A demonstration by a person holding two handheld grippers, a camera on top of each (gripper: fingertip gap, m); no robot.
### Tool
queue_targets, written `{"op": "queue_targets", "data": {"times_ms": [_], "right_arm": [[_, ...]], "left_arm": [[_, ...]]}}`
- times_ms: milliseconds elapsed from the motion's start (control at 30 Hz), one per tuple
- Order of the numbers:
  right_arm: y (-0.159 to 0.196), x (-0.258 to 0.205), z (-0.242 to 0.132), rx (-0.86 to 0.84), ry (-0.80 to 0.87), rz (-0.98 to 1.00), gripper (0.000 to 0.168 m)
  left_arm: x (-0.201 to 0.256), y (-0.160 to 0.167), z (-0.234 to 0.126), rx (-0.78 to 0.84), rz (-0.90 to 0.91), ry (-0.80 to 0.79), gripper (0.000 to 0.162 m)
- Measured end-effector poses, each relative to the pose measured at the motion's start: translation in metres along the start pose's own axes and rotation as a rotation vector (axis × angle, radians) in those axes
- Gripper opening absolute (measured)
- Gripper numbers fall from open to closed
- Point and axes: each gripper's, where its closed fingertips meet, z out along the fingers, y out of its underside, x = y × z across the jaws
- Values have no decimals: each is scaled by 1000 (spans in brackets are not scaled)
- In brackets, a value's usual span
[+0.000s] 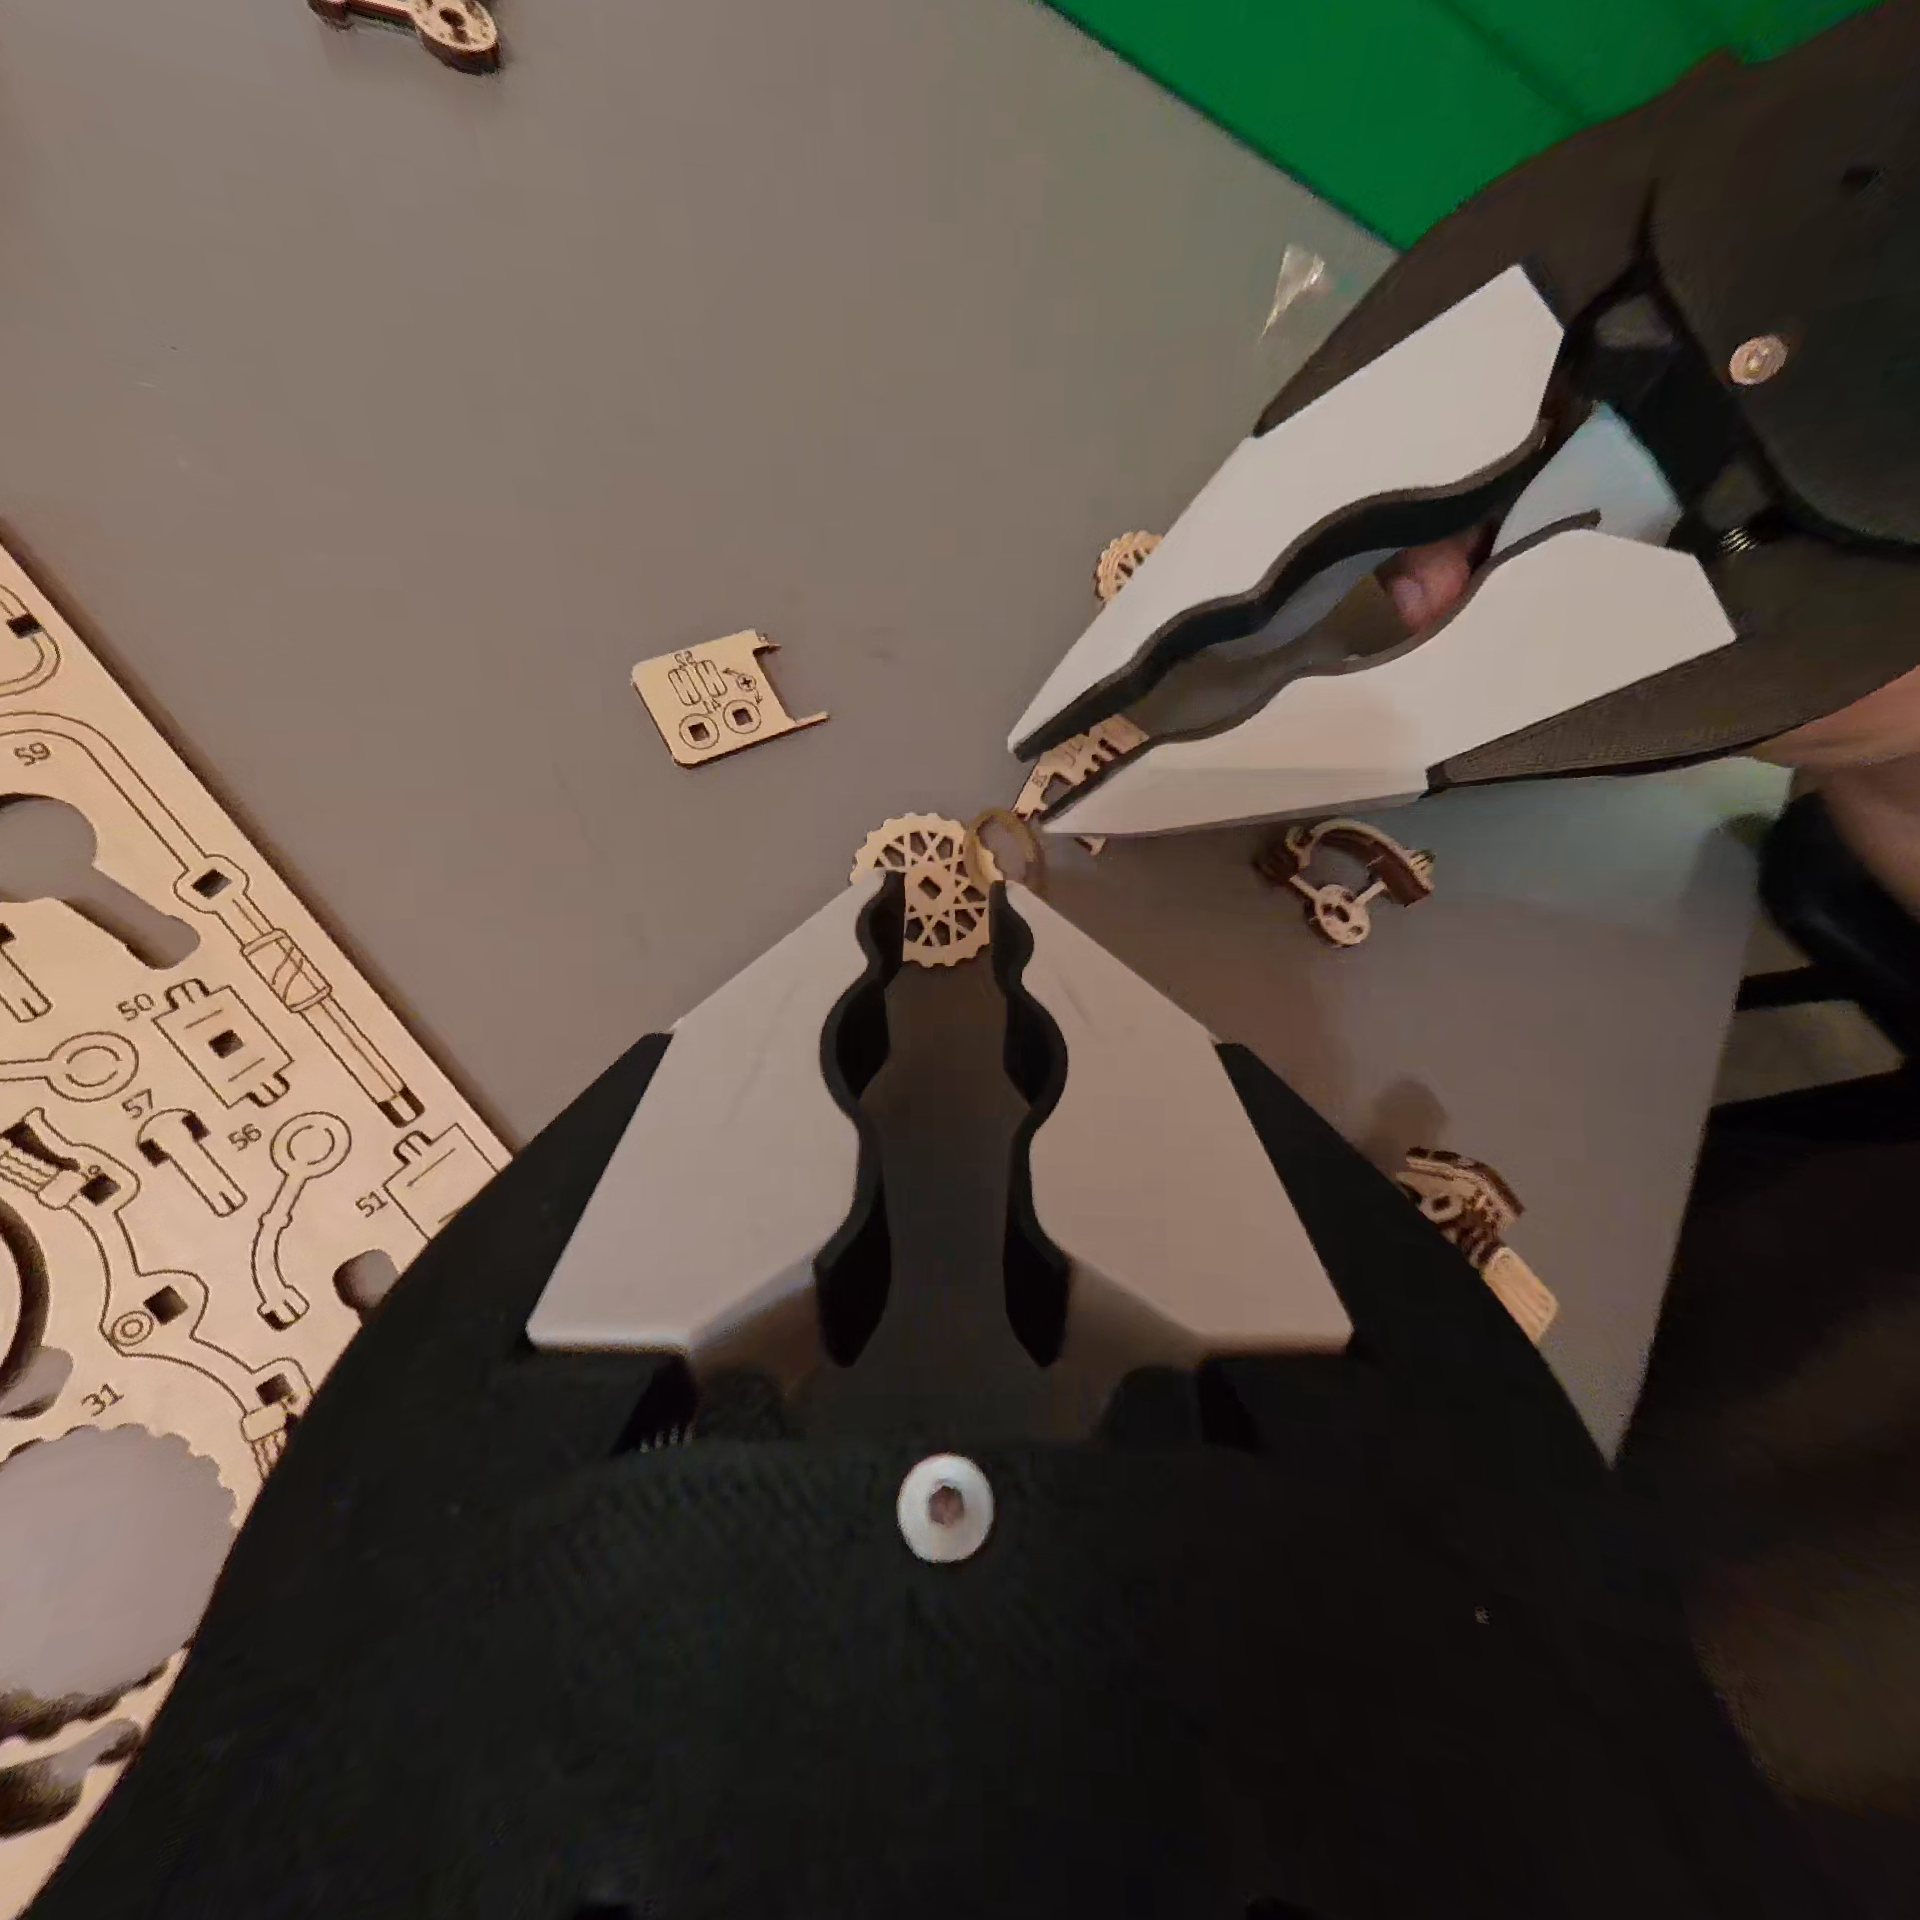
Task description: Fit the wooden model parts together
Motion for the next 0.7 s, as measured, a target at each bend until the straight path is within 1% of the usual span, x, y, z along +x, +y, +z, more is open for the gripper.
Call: {"op": "queue_targets", "data": {"times_ms": [33, 133, 167, 233, 500, 700], "right_arm": [[0, -1, 2, -2, -6, 0, 11], [4, 0, 9, -53, -7, -7, 11], [7, 1, 11, -79, -1, -15, 8], [8, -1, 13, -81, -10, -18, 0], [6, -3, 12, -53, -25, 19, 0], [0, -6, 12, -26, -26, 8, 1]], "left_arm": [[-1, 2, 1, -9, 16, -15, 14], [-2, 3, 2, -16, 31, -30, 15], [-1, 3, 2, -15, 23, -23, 15], [-1, 3, 2, -11, 7, -12, 16], [-1, 2, 1, 0, -23, 15, 19], [-3, 0, -1, 4, -15, -3, 23]]}}
